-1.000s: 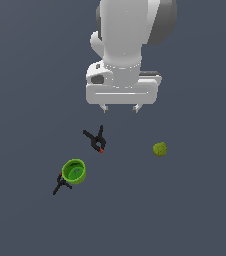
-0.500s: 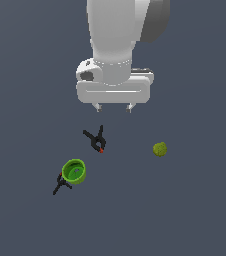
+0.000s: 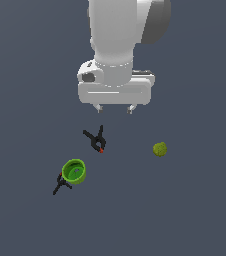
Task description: Pick up a designated object from a clutter of objects.
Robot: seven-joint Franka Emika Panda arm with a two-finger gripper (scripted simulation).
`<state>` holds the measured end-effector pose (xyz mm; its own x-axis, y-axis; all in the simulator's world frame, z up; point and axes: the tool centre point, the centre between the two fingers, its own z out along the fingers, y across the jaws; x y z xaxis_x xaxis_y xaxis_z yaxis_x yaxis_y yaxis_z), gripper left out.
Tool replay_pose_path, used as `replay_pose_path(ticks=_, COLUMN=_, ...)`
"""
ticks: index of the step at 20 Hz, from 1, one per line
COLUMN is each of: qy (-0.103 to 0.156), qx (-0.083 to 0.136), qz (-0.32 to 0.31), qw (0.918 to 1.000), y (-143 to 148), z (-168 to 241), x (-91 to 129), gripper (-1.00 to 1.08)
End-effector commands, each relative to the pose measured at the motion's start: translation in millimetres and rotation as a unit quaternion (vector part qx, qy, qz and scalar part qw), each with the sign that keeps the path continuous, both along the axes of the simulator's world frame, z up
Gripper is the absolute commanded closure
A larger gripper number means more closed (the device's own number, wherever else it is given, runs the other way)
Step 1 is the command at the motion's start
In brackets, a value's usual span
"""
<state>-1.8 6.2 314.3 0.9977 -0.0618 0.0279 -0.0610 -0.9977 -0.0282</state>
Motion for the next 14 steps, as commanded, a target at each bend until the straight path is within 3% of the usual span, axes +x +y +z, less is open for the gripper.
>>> replay_pose_path(ticks=1, qy=0.001, qx=0.0, qz=-0.008, qw=1.0, y=4, z=-4, x=1, gripper=-0.92)
replay_pose_path(ticks=14, qy=0.006, qx=-0.005, qz=-0.095, qw=0.9955, y=43, z=-41, x=12, gripper=-0.92)
